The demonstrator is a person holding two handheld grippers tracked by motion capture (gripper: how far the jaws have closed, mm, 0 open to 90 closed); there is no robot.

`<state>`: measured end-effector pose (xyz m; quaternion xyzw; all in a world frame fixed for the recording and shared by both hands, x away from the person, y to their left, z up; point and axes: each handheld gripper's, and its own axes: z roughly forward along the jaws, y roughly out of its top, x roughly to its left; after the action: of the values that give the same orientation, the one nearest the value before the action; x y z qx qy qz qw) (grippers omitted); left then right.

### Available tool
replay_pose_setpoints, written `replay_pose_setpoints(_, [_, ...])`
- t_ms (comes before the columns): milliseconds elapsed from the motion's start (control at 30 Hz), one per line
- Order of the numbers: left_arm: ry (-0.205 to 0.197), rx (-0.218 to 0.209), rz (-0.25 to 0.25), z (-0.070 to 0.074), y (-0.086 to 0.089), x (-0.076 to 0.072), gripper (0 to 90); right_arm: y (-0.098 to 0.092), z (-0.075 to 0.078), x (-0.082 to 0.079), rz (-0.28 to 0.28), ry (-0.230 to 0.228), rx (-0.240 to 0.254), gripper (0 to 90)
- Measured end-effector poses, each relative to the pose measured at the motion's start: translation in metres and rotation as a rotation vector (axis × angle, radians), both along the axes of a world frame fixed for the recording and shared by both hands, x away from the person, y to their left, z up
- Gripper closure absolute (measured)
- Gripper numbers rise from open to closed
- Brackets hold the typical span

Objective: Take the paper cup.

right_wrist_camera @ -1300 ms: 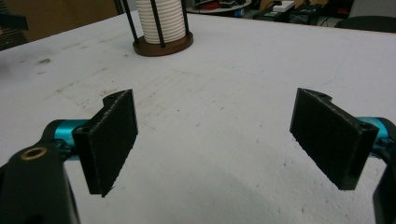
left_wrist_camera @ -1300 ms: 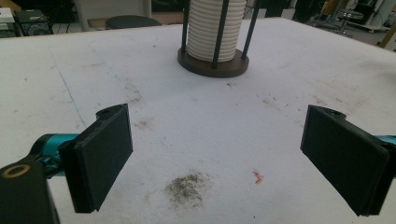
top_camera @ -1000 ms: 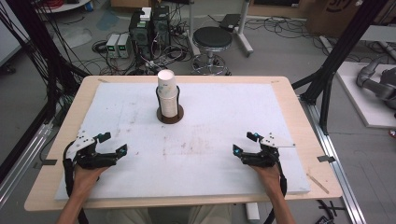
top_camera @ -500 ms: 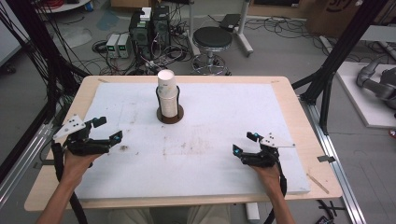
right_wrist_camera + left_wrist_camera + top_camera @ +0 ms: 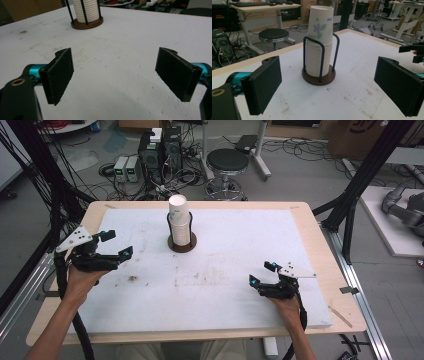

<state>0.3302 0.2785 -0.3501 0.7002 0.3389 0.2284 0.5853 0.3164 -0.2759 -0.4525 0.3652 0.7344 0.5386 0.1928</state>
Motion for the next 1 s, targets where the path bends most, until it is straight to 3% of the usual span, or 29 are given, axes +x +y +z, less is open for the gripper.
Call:
replay_pose_setpoints(333, [0.021,0.004,-0.052,0.021,-0.001,0.025,7.5,0.0,0.0,0.001,0.001,-0.002,-0.003,15.4])
replay_pose_setpoints(633, [0.021,0.029,-0.064,0.034,-0.01,0.041,7.5,0.0,0.0,0.001,0.0,0.005,-0.001,15.4])
replay_pose_setpoints(1000, [0.015,0.065,-0.073,0.062,-0.029,0.072,7.5,-0.001,0.0,0.002,-0.003,0.013,0.007,15.4])
